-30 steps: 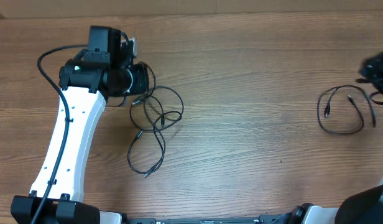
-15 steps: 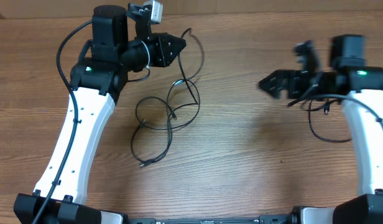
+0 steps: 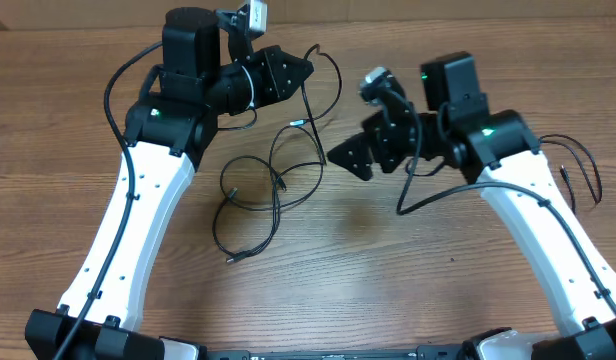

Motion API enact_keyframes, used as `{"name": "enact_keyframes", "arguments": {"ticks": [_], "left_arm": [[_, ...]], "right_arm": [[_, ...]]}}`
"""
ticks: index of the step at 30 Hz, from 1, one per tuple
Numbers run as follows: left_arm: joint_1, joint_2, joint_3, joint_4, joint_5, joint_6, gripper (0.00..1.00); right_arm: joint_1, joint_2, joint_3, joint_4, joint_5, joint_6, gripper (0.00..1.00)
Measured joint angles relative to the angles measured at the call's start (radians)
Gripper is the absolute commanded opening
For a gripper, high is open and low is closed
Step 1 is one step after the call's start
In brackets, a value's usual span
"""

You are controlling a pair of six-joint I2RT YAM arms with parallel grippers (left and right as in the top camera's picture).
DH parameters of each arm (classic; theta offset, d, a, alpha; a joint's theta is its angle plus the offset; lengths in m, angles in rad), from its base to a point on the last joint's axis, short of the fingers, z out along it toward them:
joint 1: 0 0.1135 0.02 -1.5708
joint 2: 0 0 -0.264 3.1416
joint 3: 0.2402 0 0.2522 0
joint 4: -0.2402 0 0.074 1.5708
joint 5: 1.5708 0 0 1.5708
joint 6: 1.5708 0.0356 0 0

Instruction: Untangle cables

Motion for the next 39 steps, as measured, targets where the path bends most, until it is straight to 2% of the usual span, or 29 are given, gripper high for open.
{"name": "enact_keyframes", "arguments": {"ticks": [4,7,10,13,16,19,21,29,31,34,37,39], "left_arm": [[-0.001,0.000,0.000,0.013,0.000,-0.075,0.04],[-0.001,0.000,0.000,0.016,0.000,-0.121,0.04],[-0.001,0.000,0.000,0.019,0.005,-0.163,0.04],[-0.001,0.000,0.000,0.019,0.017,-0.204,0.04],[-0.001,0.000,0.000,0.020,0.037,-0.238,0.04],[-0.001,0.000,0.000,0.021,0.062,-0.276,0.04],[-0.001,0.000,0.000,0.022,0.072,-0.294,0.04],[-0.001,0.000,0.000,0.001,0.072,-0.285,0.05],[-0.001,0.000,0.000,-0.038,0.051,-0.227,0.15],[-0.001,0.000,0.001,-0.192,-0.018,-0.100,0.30],[-0.001,0.000,0.001,-0.380,-0.163,0.003,0.31],[-0.001,0.000,0.001,-0.465,-0.253,0.044,0.26]], "right_arm": [[0.043,0.000,0.000,0.043,-0.002,0.000,0.87],[0.064,0.000,0.000,0.063,-0.002,0.002,0.86],[0.074,0.000,0.000,0.097,-0.002,0.013,0.78],[0.074,0.000,0.000,0.115,-0.002,0.022,0.57],[0.074,0.000,0.000,0.124,-0.001,0.035,0.47],[0.074,0.004,0.000,0.125,-0.001,0.035,0.18],[0.074,0.011,0.000,0.125,-0.001,0.039,0.05],[0.076,0.031,0.000,0.122,0.042,0.090,0.04],[0.078,0.031,0.000,0.101,0.116,0.120,0.04],[0.078,0.031,0.001,0.038,0.266,0.169,0.04],[0.078,0.034,0.012,-0.043,0.427,0.214,0.04],[0.078,0.034,0.031,-0.083,0.516,0.245,0.04]]}}
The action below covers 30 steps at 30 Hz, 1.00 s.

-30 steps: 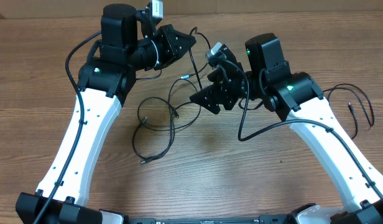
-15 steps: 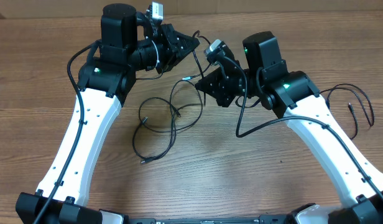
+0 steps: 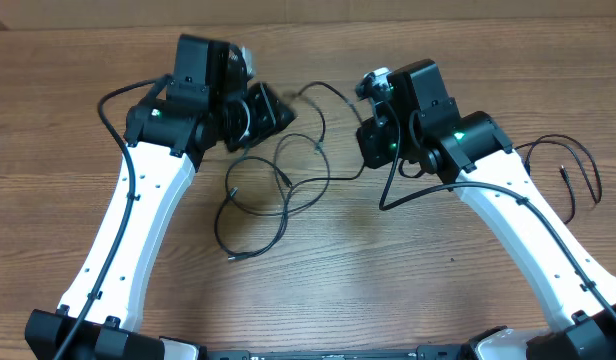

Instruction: Untangle cables

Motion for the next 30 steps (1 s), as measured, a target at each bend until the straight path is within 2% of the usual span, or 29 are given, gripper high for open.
{"name": "enact_keyframes", "arguments": {"ticks": [3,7,9,12,17,22,25,30], "left_arm": [[0.000,0.000,0.000,-0.097,-0.120,0.047,0.17],[0.000,0.011,0.000,-0.155,-0.195,0.099,0.19],[-0.002,0.031,-0.001,-0.158,-0.205,0.117,0.25],[-0.014,0.082,-0.006,-0.152,-0.187,0.151,0.48],[-0.045,0.202,-0.015,-0.083,-0.094,0.222,0.61],[-0.082,0.320,-0.017,0.041,0.030,0.261,0.61],[-0.100,0.375,-0.019,0.140,0.112,0.264,0.57],[-0.126,0.442,-0.020,0.232,0.163,0.264,0.55]], "right_arm": [[0.000,0.000,0.047,-0.034,0.109,0.044,0.04],[0.000,-0.014,0.116,-0.035,0.214,0.081,0.04],[0.000,-0.024,0.129,-0.035,0.229,0.087,0.04],[0.000,-0.051,0.139,-0.037,0.250,0.101,0.04],[0.000,-0.073,0.140,-0.060,0.262,0.136,0.04],[0.000,-0.073,0.140,-0.065,0.263,0.160,0.04],[0.000,-0.073,0.140,-0.071,0.262,0.171,0.04],[0.000,-0.073,0.140,-0.084,0.261,0.180,0.04]]}}
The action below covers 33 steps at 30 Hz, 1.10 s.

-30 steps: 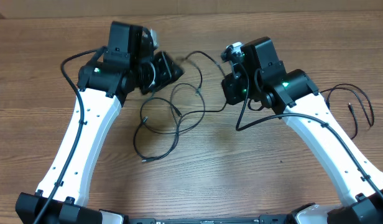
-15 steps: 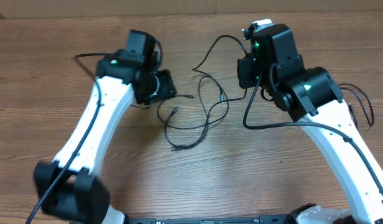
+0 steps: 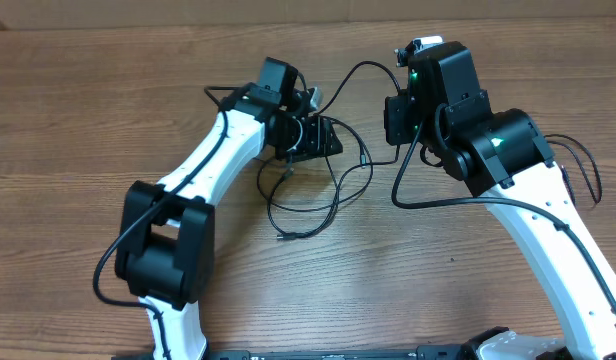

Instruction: Untangle cables

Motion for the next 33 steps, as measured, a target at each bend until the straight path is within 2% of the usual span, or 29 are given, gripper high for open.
{"name": "enact_keyframes", "arguments": {"ticks": [7,9,11,12,18,24,28,33], "left_arm": [[-0.021,0.065,-0.002,0.018,-0.023,0.000,0.50],[-0.023,0.071,-0.003,0.018,-0.039,-0.002,0.37],[-0.022,0.071,-0.003,0.024,-0.049,-0.002,0.10],[-0.022,0.071,-0.003,0.028,-0.052,0.001,0.04],[-0.022,0.071,-0.003,0.014,-0.061,0.012,0.04],[0.026,0.065,0.001,-0.127,-0.095,0.023,0.04],[0.125,0.002,0.005,-0.236,-0.174,0.048,0.04],[0.281,-0.180,0.018,-0.291,-0.254,0.089,0.04]], "right_arm": [[0.000,0.000,0.000,-0.002,0.000,0.005,0.04],[0.000,0.000,0.000,-0.003,0.000,0.005,0.04],[0.000,0.000,0.000,-0.003,0.000,0.005,0.04],[0.000,0.000,0.000,-0.005,0.000,0.005,0.04],[0.000,0.000,0.000,-0.017,0.000,0.008,0.04],[-0.022,0.000,0.000,-0.055,0.080,0.035,0.04],[-0.113,0.000,0.000,-0.052,0.217,0.058,0.04],[-0.290,0.000,0.019,-0.026,0.360,0.064,0.04]]}}
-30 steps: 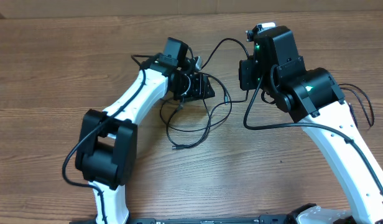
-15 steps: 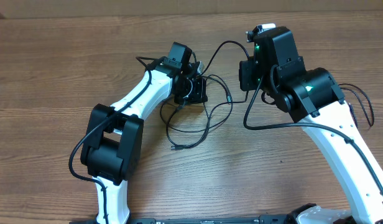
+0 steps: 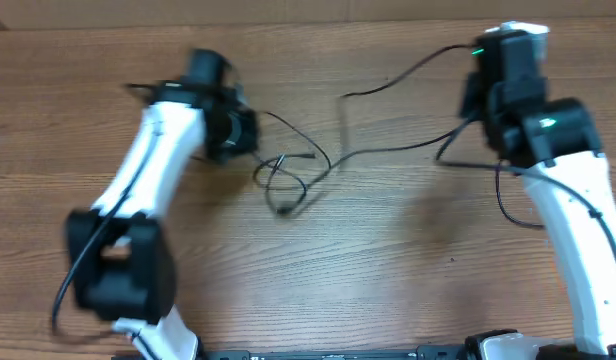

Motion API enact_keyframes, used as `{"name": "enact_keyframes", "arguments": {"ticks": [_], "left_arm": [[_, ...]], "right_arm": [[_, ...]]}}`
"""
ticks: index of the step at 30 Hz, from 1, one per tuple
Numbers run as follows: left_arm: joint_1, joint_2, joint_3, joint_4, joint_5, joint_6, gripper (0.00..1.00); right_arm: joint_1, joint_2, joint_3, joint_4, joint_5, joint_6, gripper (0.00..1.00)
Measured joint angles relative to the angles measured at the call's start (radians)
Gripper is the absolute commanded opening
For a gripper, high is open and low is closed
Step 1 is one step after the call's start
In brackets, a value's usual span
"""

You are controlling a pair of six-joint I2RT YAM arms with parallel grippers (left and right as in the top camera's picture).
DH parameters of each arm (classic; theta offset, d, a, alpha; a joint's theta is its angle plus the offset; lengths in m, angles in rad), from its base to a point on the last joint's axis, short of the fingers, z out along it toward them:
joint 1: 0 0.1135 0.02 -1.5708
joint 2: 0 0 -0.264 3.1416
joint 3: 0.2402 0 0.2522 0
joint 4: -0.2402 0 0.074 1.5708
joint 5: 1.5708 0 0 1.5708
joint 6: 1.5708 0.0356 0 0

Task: Untangle cables
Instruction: 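Pull the right gripper rightward, spreading the cable strands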

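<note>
A thin black cable lies across the wooden table, with a small knot of tight loops point(image 3: 286, 178) left of centre. From the knot one strand point(image 3: 398, 150) runs right, nearly straight, to my right gripper point(image 3: 469, 105) at the far right. A second strand point(image 3: 408, 72) curves above it. A short strand point(image 3: 278, 124) leads left to my left gripper point(image 3: 250, 131). Both grippers appear shut on the cable, though their wrists hide the fingers. The view is blurred by motion.
The left arm's black elbow point(image 3: 118, 268) sits low at the left. The right arm's own wiring hangs in a loop point(image 3: 508, 205) beside its white link. The table's back edge point(image 3: 308, 24) runs close behind both grippers.
The left gripper has moved left and the right gripper right and back, so they now stand far apart. The wide loops between them have shrunk to a small knot with straighter strands.
At first both grippers hung above a loose tangle of wide loops. Then they were lower, at the tangle's upper part. Later they stood close together at mid-table with the cable between them. Now they are far apart and the cable is stretched out.
</note>
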Motion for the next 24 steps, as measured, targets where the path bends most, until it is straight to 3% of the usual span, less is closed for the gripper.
{"name": "enact_keyframes", "arguments": {"ticks": [7,24], "left_arm": [[0.102,-0.173,0.019,-0.032,-0.036,0.028,0.04],[0.095,-0.183,0.019,-0.072,-0.051,0.035,0.04]], "right_arm": [[-0.227,-0.001,0.092,0.102,0.082,-0.018,0.04],[-0.526,0.002,0.127,0.176,0.069,0.031,0.04]]}}
